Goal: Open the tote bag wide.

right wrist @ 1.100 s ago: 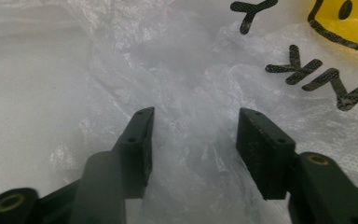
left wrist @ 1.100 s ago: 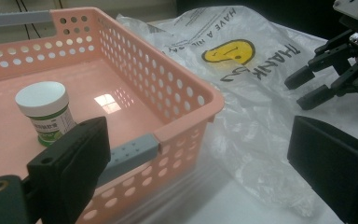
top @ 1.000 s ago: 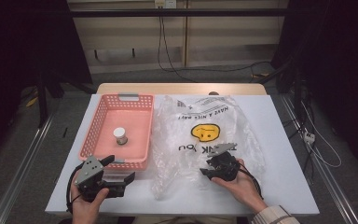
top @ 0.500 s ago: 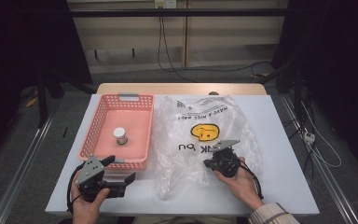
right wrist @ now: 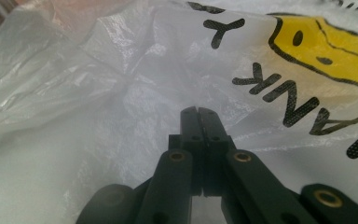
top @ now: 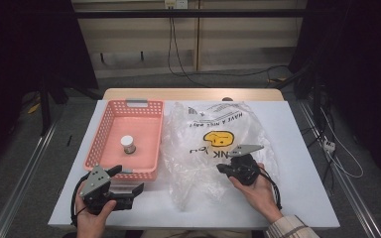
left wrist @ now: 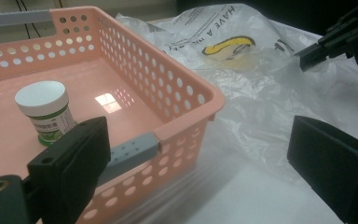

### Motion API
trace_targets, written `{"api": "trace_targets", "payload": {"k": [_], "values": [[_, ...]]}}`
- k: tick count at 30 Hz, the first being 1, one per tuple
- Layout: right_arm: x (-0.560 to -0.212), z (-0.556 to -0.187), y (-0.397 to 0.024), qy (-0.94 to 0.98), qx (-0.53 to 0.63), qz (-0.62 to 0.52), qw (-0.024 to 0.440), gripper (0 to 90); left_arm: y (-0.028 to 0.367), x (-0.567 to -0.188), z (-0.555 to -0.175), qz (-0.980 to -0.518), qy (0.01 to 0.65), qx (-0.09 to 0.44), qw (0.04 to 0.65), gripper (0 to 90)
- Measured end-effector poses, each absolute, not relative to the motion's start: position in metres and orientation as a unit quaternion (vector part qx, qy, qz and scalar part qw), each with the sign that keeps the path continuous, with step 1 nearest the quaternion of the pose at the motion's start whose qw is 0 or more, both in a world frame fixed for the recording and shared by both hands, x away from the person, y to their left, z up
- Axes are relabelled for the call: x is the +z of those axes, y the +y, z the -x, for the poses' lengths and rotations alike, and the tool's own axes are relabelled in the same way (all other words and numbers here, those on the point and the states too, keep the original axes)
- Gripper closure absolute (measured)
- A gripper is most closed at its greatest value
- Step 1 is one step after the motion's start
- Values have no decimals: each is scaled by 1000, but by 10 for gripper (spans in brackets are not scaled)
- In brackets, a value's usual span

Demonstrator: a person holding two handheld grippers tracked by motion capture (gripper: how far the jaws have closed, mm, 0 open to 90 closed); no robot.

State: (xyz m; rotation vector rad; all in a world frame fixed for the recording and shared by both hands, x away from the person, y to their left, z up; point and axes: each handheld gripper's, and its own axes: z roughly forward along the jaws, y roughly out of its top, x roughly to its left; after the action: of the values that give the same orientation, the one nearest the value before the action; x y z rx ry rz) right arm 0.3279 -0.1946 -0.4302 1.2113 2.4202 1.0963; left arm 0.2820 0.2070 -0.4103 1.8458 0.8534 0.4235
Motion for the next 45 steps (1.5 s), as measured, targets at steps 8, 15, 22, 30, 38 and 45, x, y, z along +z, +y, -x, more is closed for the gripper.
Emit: {"api": "trace_targets", "payload": {"k": [8, 15, 22, 30, 38, 45], "values": [[-415, -331, -193, 814, 402, -401, 122, 900, 208, -410, -282, -767, 353, 176, 506, 57], [-400, -337, -187, 813, 416, -386, 132, 900, 206, -411, -282, -766, 354, 174, 508, 57], [-395, -345, -186, 811, 429, -377, 126, 900, 208, -411, -282, -767, 353, 174, 507, 57], [-385, -350, -189, 806, 442, -371, 128, 900, 207, -411, -282, -767, 354, 174, 507, 57], [-364, -356, -193, 798, 461, -363, 139, 900, 210, -411, -282, -765, 355, 172, 509, 57], [-354, -363, -195, 787, 478, -362, 145, 900, 210, -412, -282, -764, 358, 170, 509, 57]]}}
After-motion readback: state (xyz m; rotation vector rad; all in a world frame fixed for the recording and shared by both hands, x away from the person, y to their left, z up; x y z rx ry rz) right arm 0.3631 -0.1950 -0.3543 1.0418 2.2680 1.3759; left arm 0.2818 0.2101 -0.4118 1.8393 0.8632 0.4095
